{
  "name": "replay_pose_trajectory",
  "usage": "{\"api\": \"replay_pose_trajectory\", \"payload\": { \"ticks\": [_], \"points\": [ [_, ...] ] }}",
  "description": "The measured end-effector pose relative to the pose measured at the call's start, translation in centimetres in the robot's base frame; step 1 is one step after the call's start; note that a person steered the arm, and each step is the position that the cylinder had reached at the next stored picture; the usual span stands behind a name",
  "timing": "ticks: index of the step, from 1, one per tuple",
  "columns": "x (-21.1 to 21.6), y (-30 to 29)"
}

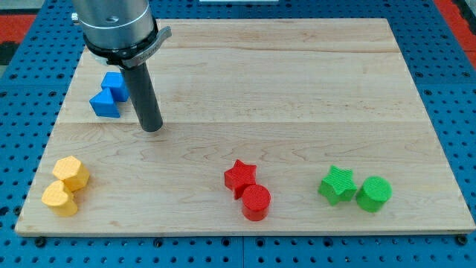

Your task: Slightly move your hand towards the blue blocks

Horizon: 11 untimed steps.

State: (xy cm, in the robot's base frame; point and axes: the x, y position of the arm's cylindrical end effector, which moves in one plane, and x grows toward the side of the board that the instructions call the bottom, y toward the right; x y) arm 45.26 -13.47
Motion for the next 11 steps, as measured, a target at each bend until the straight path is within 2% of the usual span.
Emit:
{"api": "replay_pose_trajectory", "payload": {
  "ticks": [11],
  "points": [
    [-1.7,-0.5]
  ]
}}
